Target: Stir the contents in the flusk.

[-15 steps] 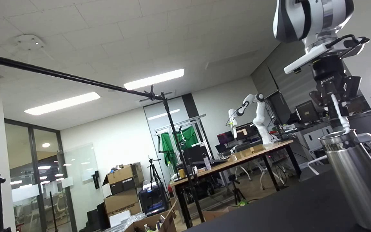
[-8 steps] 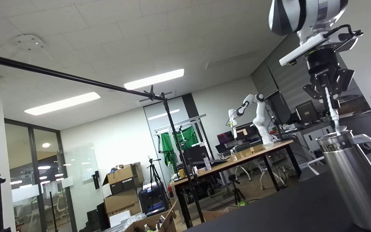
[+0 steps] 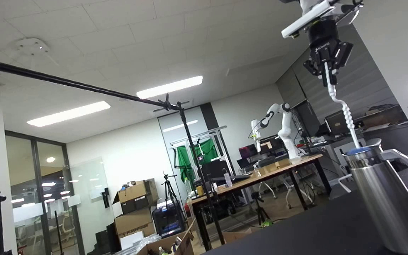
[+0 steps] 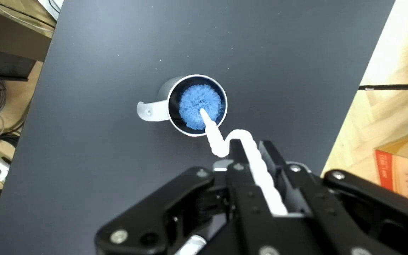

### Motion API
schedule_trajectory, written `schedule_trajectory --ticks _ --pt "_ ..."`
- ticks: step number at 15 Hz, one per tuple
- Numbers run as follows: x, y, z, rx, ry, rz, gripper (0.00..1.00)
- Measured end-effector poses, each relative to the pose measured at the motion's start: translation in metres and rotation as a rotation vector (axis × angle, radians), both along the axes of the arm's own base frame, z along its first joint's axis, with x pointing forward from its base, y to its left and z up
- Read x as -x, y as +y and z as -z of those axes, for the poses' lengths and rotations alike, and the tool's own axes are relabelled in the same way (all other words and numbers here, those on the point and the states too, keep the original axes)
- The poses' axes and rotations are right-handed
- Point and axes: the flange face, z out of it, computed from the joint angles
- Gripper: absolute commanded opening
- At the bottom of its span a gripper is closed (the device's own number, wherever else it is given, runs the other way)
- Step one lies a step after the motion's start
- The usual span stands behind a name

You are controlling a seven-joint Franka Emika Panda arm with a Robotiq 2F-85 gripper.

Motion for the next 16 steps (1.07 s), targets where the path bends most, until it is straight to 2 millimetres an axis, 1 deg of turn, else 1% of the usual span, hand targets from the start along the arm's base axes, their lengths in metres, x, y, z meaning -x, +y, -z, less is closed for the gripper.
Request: schedule_trajectory --ticks 3,6,8,10,12,14,16 --pt "0.008 0.025 -0.052 0.018 -0.067 -0.065 0.04" --pt "0.023 0.051 -0.107 0.038 -0.154 -0.121 0.04" --pt "0.034 0.062 -0.135 0.060 -0.206 -0.148 0.04" --pt "0.044 0.068 -0.153 0.079 -0.239 -0.163 0.04" --pt "0.050 0.068 -0.163 0.094 -0.257 -0.172 0.04" --pt "0.052 0.066 -0.167 0.114 -0.267 -0.185 0.04" --pt "0.051 0.066 -0.164 0.133 -0.268 -0.206 0.04"
